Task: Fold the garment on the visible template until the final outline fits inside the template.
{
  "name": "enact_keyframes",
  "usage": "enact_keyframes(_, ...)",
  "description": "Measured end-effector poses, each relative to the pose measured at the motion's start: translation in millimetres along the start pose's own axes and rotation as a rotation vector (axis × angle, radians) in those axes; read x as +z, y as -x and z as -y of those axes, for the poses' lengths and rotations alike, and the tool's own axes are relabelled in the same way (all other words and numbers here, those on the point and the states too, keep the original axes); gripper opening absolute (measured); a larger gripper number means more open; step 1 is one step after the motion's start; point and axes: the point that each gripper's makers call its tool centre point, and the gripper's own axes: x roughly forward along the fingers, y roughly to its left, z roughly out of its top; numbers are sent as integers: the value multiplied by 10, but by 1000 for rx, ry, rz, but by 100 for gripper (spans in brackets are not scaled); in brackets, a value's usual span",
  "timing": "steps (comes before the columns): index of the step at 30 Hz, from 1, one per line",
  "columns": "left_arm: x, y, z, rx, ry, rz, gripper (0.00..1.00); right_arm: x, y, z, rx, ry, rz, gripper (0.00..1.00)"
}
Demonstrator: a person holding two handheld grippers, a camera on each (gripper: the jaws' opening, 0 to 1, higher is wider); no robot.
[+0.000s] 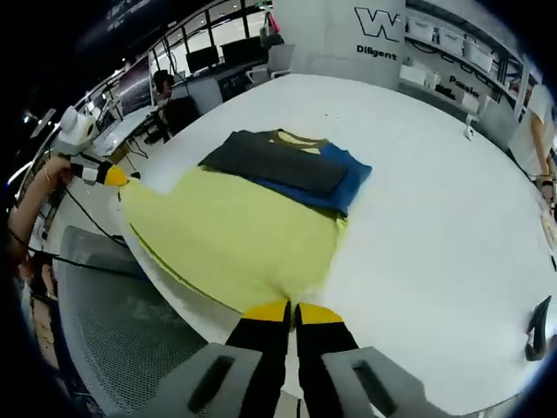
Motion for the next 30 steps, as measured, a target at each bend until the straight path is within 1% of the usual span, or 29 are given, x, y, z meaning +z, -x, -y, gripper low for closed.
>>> enact_keyframes(1, 63, 5, -16, 4, -2, 6, 5, 53, 6, 21, -5, 2, 7, 0)
enact_keyframes(2, 178, 8, -51, 13, -3, 17, 5, 163, 15, 56, -11, 4, 25, 0)
enact_keyframes(3, 237, 8, -66, 17, -3, 28, 5, 234, 9, 86, -13, 6, 36, 0)
enact_keyframes(5, 385, -2, -93, 25, -2, 47, 5, 339, 5, 132, -20, 4, 53, 0)
enact_keyframes(7, 489, -13, -118, 30, 6, 68, 5, 434, -10, 169, -20, 3, 66, 0)
enact_keyframes(8, 563, -25, -137, 34, 18, 83, 5, 454, -16, 178, -20, 1, 69, 0)
enact_keyframes(10, 663, -52, -170, 40, 22, 90, 5, 531, -39, 214, -21, -4, 76, 0)
enact_keyframes(14, 822, -100, -233, 58, 12, 104, 5, 684, -81, 287, -26, -9, 100, 0)
enact_keyframes(16, 925, -145, -274, 65, 8, 109, 5, 792, -121, 341, -26, -18, 119, 0)
enact_keyframes(17, 943, -155, -282, 67, 6, 109, 5, 811, -127, 351, -25, -20, 121, 0)
enact_keyframes(19, 1030, -196, -327, 76, -2, 114, 5, 914, -170, 401, -23, -29, 133, 0)
enact_keyframes(25, 1285, -324, -445, 99, -2, 136, 5, 1158, -275, 525, -47, -39, 177, 0)
enact_keyframes(28, 1363, -390, -506, 115, 9, 138, 5, 1310, -329, 591, -64, -39, 217, 0)
enact_keyframes(30, 1438, -457, -567, 129, 34, 149, 5, 1405, -373, 643, -74, -48, 235, 0)
